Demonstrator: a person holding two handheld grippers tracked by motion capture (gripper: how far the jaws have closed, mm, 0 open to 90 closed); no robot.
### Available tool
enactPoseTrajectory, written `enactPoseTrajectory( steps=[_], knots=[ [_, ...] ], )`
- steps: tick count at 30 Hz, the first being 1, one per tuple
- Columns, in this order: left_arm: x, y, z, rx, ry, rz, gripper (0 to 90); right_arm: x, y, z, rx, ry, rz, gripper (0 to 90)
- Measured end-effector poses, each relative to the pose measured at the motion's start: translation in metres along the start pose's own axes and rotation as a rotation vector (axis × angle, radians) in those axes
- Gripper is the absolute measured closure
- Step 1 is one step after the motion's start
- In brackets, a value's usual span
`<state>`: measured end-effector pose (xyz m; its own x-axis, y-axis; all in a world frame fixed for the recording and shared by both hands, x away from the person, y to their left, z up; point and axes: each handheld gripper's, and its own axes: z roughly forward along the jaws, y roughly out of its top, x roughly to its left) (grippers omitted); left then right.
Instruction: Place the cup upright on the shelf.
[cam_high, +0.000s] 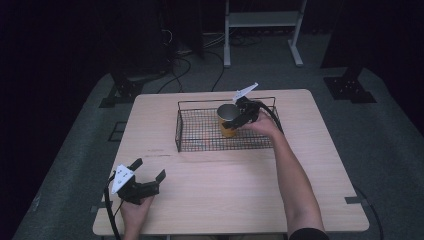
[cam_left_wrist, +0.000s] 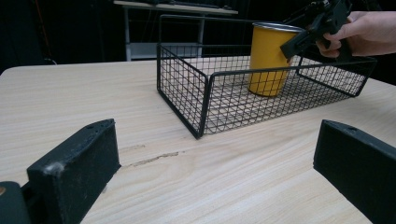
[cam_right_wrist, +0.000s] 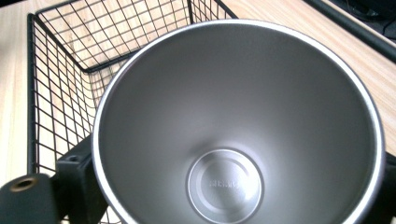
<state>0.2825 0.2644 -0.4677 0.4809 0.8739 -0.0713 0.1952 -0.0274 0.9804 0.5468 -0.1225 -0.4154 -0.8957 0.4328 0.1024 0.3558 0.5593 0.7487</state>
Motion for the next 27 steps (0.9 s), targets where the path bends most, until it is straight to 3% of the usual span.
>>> enactPoseTrajectory(
  steps=[2,10,27],
  knots=[
    [0.000,0.000,0.000,0.000,0.000,-0.001,0.0,0.000,0.000,0.000,0.010,-0.005,0.012,0.9],
    [0.000,0.000,0.000,0.001,0.002,0.002,0.0,0.002,0.001,-0.011,-0.006,0.016,0.013,0.0],
    [0.000,0.000,0.001,0.002,0.006,0.003,0.0,0.001,-0.002,-0.030,-0.018,0.015,0.018,0.0]
  ],
)
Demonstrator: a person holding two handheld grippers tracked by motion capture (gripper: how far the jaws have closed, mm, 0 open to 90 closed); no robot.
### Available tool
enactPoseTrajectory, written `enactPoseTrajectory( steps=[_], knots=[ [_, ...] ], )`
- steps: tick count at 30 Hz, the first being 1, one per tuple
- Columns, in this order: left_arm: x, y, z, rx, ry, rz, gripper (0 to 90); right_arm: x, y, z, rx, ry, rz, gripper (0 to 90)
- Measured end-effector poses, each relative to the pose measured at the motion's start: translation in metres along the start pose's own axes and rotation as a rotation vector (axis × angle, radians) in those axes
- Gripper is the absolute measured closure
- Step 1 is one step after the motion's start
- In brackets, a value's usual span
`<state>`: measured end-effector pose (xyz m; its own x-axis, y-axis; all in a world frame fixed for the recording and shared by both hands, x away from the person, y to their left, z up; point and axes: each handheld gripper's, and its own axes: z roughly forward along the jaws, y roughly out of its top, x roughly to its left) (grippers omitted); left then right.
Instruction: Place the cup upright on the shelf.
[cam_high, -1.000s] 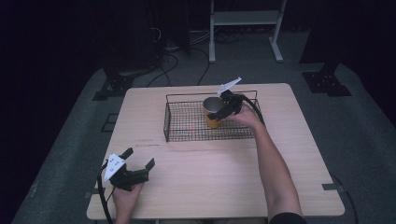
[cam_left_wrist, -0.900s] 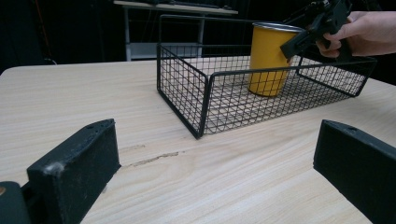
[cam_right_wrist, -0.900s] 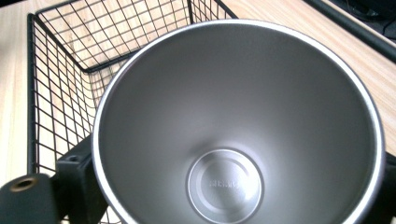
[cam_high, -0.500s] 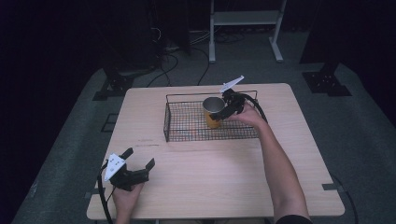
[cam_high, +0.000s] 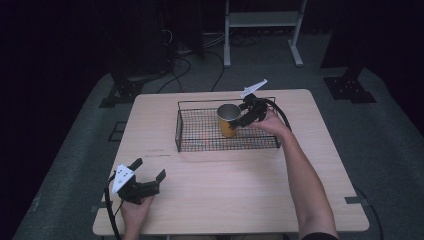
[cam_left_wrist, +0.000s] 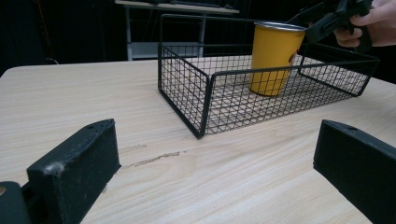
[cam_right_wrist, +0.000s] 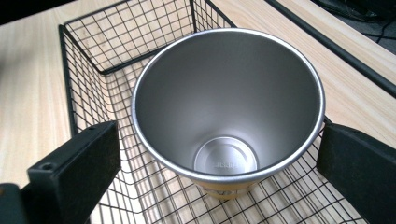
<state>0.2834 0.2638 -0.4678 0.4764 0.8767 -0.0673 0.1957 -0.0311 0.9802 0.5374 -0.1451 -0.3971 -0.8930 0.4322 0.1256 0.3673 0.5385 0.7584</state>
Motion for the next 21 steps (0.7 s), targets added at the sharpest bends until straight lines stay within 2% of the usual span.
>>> enactPoseTrajectory(
  steps=[10,15,21],
  knots=[
    [0.000,0.000,0.000,0.001,0.005,0.000,0.0,0.003,0.001,-0.014,-0.011,0.001,-0.007,0.0],
    [0.000,0.000,0.000,0.001,0.004,0.002,0.0,0.004,-0.005,-0.028,-0.058,-0.011,0.004,0.0],
    [-0.001,0.000,0.000,0.000,0.002,0.001,0.0,0.006,-0.012,-0.039,-0.088,-0.013,0.015,0.0]
  ],
)
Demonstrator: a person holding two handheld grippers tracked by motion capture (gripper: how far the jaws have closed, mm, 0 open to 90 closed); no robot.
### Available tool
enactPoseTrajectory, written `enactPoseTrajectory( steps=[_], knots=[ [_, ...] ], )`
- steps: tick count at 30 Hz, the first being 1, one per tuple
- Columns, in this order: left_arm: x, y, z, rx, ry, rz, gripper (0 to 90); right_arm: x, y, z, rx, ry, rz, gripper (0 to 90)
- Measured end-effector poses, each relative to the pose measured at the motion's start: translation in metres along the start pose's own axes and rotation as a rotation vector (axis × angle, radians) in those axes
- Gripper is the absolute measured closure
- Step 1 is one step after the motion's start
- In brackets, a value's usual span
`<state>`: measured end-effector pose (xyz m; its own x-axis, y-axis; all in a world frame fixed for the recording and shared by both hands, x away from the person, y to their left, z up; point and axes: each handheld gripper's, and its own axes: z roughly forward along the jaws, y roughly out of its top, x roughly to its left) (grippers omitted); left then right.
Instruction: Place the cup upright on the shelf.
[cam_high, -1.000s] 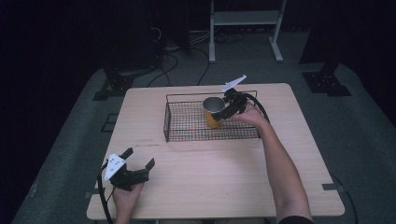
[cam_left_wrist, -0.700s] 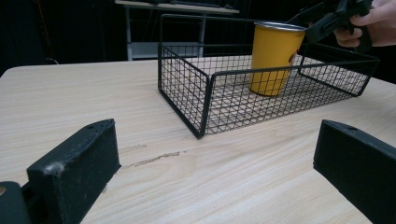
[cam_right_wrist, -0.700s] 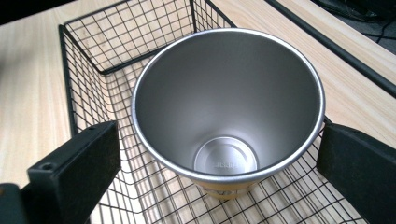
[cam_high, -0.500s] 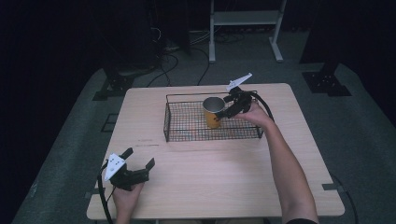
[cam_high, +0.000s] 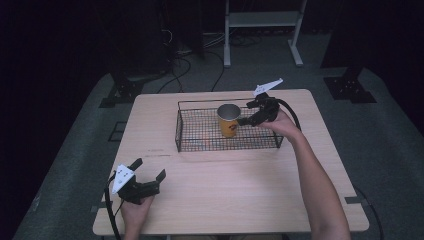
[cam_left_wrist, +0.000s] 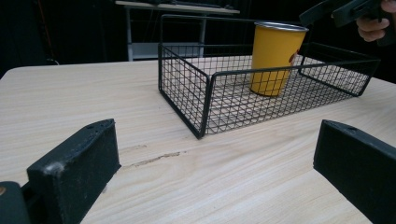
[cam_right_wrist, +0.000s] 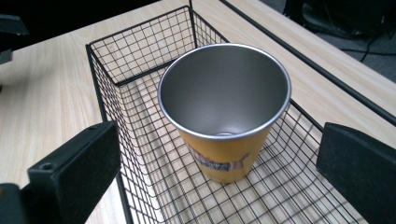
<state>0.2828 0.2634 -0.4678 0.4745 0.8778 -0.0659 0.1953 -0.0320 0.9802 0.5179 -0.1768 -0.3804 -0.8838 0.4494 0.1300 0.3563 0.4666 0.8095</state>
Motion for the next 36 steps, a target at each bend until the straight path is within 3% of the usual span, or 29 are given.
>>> enactPoseTrajectory(
  steps=[16,27,36],
  knots=[
    [-0.001,0.000,0.000,0.005,0.000,0.008,0.0,0.008,-0.011,-0.031,-0.069,0.012,0.018,0.0],
    [-0.001,0.000,0.000,0.006,0.001,0.009,0.0,0.013,-0.018,-0.043,-0.077,0.032,0.021,0.0],
    [-0.002,0.000,0.001,0.007,0.002,0.012,0.0,0.021,-0.026,-0.054,-0.115,0.040,0.018,0.0]
  ],
)
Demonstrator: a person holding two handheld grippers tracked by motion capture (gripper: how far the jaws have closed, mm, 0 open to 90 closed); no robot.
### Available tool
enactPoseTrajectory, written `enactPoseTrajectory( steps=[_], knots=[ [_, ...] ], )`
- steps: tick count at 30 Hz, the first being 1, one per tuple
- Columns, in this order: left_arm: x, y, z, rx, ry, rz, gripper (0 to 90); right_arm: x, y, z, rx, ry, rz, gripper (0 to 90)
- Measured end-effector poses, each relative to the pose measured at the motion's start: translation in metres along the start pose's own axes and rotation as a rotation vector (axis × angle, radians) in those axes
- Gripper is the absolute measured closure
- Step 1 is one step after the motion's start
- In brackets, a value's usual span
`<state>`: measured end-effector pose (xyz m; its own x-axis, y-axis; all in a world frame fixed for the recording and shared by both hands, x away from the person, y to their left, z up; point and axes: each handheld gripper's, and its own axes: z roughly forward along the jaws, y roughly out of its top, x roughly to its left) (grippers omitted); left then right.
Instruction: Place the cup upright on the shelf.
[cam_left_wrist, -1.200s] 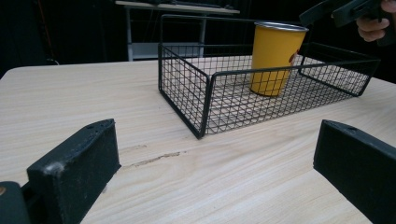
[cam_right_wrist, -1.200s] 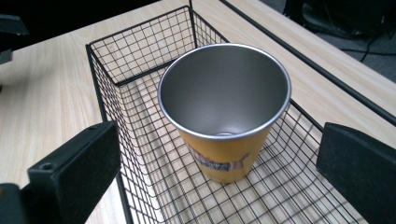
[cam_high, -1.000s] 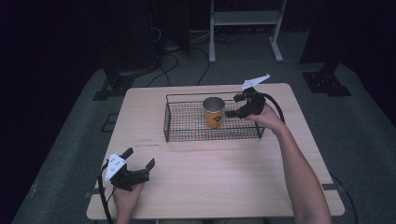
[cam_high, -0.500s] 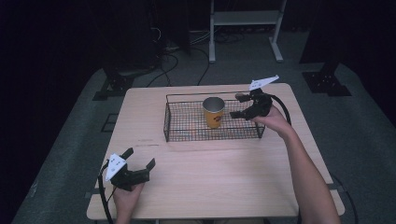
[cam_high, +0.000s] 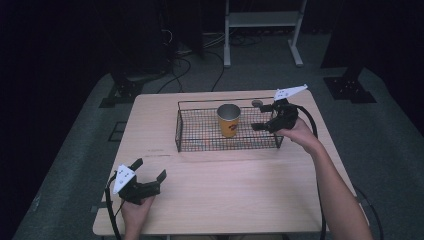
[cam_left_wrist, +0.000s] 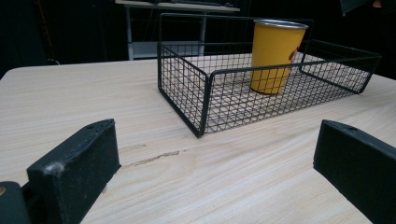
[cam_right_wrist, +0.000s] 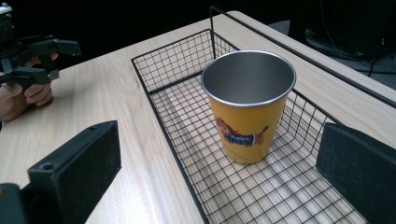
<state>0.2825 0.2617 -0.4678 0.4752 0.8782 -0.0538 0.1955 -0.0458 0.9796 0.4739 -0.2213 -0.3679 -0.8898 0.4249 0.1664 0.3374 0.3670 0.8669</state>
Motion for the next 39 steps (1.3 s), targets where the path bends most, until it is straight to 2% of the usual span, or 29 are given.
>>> enactPoseTrajectory(
  steps=[5,12,14,21,32,39],
  knots=[
    [0.000,0.000,0.000,0.000,0.000,0.002,0.0,0.003,-0.004,-0.006,-0.023,0.015,0.005,0.0],
    [0.000,0.000,0.000,0.003,0.002,0.006,0.0,0.006,-0.013,-0.014,-0.016,0.025,0.020,0.0],
    [0.000,0.000,0.000,0.003,0.002,0.006,0.0,0.008,-0.015,-0.018,-0.033,0.023,0.017,0.0],
    [-0.001,0.000,0.000,0.004,0.004,0.008,0.0,0.011,-0.024,-0.023,-0.026,0.035,0.029,0.0],
    [-0.001,0.000,0.000,0.006,0.004,0.010,0.0,0.020,-0.037,-0.035,-0.047,0.028,0.019,0.0],
    [-0.002,0.000,0.001,0.006,0.003,0.013,0.0,0.023,-0.045,-0.036,-0.039,0.034,0.025,0.0]
  ],
)
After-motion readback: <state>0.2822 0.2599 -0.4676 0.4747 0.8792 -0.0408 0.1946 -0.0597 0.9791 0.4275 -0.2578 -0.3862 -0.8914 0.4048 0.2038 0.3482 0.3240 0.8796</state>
